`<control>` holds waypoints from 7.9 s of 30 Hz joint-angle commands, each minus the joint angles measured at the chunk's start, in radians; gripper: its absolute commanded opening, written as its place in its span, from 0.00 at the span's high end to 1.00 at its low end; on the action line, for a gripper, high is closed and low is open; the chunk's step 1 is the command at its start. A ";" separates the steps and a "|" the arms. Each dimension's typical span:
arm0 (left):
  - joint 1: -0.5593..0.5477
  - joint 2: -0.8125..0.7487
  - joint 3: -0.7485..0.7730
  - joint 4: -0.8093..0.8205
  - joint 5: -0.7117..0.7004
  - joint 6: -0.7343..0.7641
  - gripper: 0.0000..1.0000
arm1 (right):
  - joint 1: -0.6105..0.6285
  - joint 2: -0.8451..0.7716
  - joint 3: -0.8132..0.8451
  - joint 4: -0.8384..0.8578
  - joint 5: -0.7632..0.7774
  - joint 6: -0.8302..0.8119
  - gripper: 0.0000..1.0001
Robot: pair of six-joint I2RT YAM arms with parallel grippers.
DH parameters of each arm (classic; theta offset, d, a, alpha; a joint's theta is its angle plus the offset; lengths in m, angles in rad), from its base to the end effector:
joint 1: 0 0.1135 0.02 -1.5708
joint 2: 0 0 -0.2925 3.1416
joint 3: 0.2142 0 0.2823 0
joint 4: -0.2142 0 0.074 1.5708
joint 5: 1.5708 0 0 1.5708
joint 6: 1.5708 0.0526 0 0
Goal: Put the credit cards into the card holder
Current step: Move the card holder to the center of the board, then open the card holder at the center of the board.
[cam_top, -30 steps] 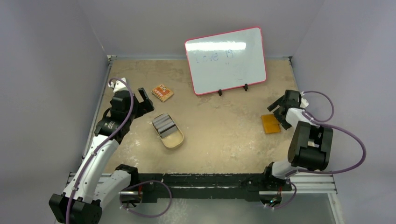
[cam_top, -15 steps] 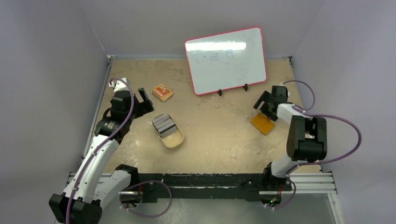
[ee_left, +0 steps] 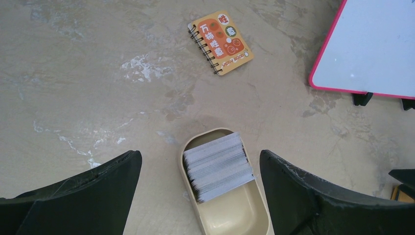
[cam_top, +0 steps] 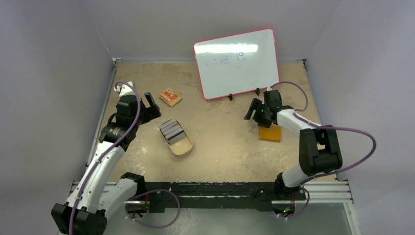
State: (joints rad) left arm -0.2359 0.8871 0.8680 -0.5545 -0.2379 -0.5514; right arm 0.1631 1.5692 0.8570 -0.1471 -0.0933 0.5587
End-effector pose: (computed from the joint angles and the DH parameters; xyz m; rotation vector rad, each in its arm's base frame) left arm 0.2142 -0.0387 0.3271 -0.4713 2.0808 -0.2096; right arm 0.3446 0.0617 0.1754 0.4440 2.4334 0.4325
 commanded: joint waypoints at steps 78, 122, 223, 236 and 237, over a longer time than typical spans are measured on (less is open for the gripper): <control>-0.974 0.887 0.590 0.128 -0.472 0.211 0.58 | -0.382 -0.296 0.020 0.076 -0.116 0.011 0.28; -0.965 0.968 0.555 0.331 -0.357 0.114 1.00 | -0.429 -0.506 -0.159 0.142 -0.379 -0.063 0.33; -0.580 0.602 0.051 0.397 0.051 -0.340 0.57 | 0.231 -0.321 -0.182 0.133 -0.025 0.108 1.00; -0.580 0.730 0.078 0.519 0.172 -0.363 0.61 | 0.105 -0.326 -0.213 0.059 0.057 0.081 1.00; -0.580 0.739 0.082 0.528 0.178 -0.362 0.61 | 0.104 -0.324 -0.215 0.058 0.063 0.082 1.00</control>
State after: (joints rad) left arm -0.8188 1.5936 0.9035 -0.1150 -0.1181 -0.9138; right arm 0.2691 1.2625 0.6479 -0.0731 -0.0704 0.6567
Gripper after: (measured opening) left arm 0.393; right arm 0.007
